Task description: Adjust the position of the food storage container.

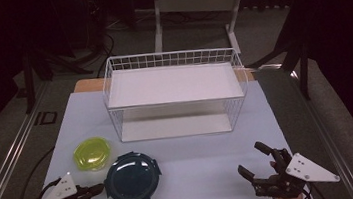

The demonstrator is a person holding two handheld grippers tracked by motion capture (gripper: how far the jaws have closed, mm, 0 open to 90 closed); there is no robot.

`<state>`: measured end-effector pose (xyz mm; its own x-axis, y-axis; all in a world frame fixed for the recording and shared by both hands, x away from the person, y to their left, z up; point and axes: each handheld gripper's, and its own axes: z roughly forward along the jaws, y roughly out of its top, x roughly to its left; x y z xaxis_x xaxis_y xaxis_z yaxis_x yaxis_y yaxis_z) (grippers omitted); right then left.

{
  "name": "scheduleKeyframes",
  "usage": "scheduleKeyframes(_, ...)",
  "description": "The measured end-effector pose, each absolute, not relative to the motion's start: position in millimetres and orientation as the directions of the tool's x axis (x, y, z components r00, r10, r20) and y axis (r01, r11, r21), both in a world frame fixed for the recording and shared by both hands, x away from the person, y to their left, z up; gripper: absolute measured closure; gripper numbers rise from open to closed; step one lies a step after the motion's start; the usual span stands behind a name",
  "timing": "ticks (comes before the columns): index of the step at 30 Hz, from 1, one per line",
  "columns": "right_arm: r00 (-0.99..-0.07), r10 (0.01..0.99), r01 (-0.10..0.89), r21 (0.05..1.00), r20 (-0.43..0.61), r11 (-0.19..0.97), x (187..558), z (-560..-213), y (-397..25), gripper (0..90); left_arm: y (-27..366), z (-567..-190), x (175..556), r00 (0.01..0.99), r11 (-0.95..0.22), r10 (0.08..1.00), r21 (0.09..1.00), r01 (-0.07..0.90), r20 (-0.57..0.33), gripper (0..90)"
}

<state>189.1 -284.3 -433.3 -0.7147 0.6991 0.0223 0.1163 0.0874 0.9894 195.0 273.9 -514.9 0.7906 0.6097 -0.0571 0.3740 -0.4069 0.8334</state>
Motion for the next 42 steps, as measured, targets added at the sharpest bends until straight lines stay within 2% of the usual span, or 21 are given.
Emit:
scheduleKeyframes(13,-0.72,0.693,0.118,0.989,0.023,0.09,189,-434,-284,12.2,234,-513,227,0.826,-0.417,0.558,0.834,0.361,-0.079,89.9)
scheduleKeyframes(21,-0.72,0.694,0.123,0.989,0.031,0.084,190,-434,-286,12.3,235,-510,222,0.828,-0.434,0.557,0.828,0.354,-0.062,89.9)
scheduleKeyframes(30,-0.728,0.685,0.121,0.988,0.021,0.098,190,-435,-284,12.3,233,-514,226,0.831,-0.411,0.546,0.831,0.374,-0.104,89.9)
scheduleKeyframes(42,-0.749,0.663,0.116,0.987,0.012,0.114,191,-436,-281,12.4,197,-513,240,0.853,-0.425,0.51,0.83,0.361,-0.11,89.9)
